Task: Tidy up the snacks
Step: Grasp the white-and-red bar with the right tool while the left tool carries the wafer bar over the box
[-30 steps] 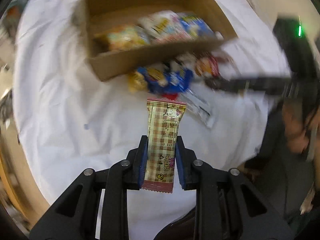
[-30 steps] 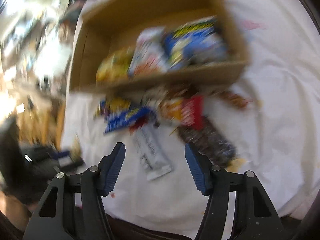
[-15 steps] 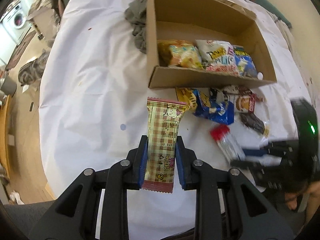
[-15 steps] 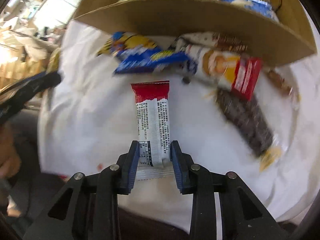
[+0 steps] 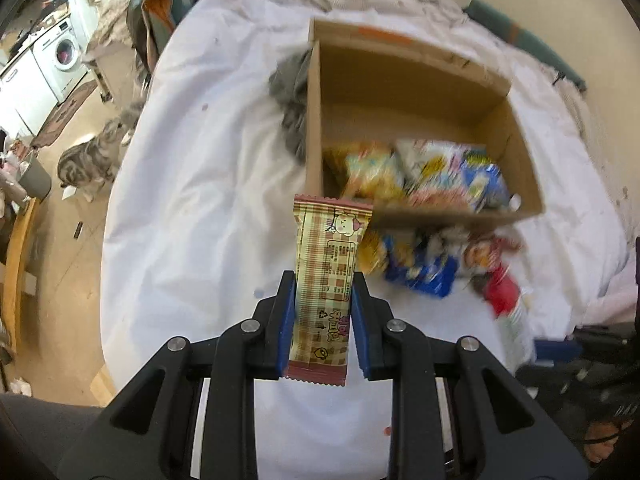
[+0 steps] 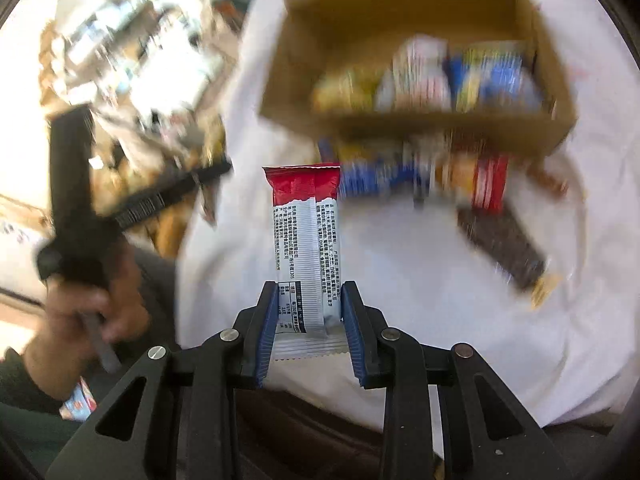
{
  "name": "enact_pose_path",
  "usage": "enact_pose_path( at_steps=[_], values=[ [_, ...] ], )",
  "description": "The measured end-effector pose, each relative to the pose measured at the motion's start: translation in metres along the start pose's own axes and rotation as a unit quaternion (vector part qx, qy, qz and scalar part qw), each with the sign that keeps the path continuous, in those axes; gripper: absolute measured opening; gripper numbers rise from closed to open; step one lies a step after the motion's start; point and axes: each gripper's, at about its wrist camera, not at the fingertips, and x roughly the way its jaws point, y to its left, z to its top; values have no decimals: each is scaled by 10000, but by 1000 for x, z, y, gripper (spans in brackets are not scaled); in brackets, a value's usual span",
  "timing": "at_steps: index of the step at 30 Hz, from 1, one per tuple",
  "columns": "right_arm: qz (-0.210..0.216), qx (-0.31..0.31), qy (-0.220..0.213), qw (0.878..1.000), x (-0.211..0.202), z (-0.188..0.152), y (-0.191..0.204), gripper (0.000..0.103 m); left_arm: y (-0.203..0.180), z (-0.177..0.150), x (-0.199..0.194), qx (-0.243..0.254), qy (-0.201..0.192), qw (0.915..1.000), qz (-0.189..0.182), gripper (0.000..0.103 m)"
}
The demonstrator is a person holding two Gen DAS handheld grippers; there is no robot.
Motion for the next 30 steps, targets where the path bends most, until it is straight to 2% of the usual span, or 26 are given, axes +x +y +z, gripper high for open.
enact_pose_path(
  at_steps=[7,9,12,16,20,22,23,24,26,30],
  values=[
    [-287,-6,-1189,9925,-53,56,0,33,-26,62,-23,305,-565,9979,-57,22],
    [-438,102,-1425,9888,-60,76,-5,33,-34,76,-20,403,-612,9973,-71,22],
    [-567,268,-1554,9859,-59,104,-14,33,-44,99,-12,527,-681,9963,-64,22],
    [-735,385,-1640,9830,-49,123,-24,33,-44,115,1,423,-779,9960,-133,22],
    [-798,574,-1636,9816,-31,121,-47,33,-38,113,20,484,-1051,9933,-51,22],
    [-887,778,-1475,9820,-17,118,-57,33,-34,111,34,468,-1022,9936,98,22],
    [-923,878,-1366,9824,-9,118,-62,33,-32,113,35,353,-1018,9942,43,22],
    [-992,896,-1322,9822,-3,118,-63,33,-31,114,34,297,-1111,9934,-43,22],
    [-1181,774,-1187,9828,6,121,-62,33,-34,116,32,423,-1243,9913,62,23],
    [-1314,602,-993,9845,24,128,-59,33,-34,124,46,249,-1012,9946,-14,23]
  ],
)
